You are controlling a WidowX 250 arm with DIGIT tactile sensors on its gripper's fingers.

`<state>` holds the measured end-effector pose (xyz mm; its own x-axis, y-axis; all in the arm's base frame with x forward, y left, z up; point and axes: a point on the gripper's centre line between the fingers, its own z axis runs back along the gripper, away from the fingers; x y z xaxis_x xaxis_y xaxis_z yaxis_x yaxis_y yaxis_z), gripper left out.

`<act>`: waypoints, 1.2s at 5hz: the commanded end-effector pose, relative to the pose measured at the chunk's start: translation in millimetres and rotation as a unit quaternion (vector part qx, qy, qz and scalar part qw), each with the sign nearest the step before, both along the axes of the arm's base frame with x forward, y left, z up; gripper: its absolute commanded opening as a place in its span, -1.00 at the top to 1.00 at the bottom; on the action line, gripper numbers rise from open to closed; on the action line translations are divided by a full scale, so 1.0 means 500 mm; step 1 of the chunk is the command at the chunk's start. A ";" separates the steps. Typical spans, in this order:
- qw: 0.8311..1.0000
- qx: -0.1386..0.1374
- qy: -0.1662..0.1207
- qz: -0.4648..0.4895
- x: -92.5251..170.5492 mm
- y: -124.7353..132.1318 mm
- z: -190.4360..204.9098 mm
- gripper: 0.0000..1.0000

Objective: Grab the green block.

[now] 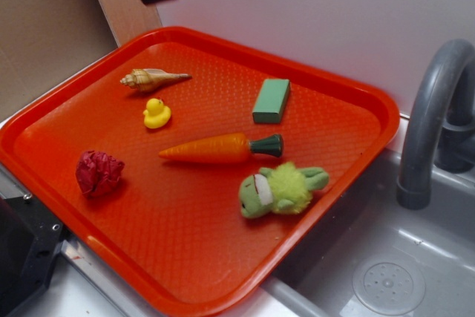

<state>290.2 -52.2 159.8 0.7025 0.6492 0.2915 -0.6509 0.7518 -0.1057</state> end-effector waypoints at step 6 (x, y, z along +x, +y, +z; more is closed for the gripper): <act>0.998 0.028 0.020 -0.050 0.118 -0.084 -0.279 1.00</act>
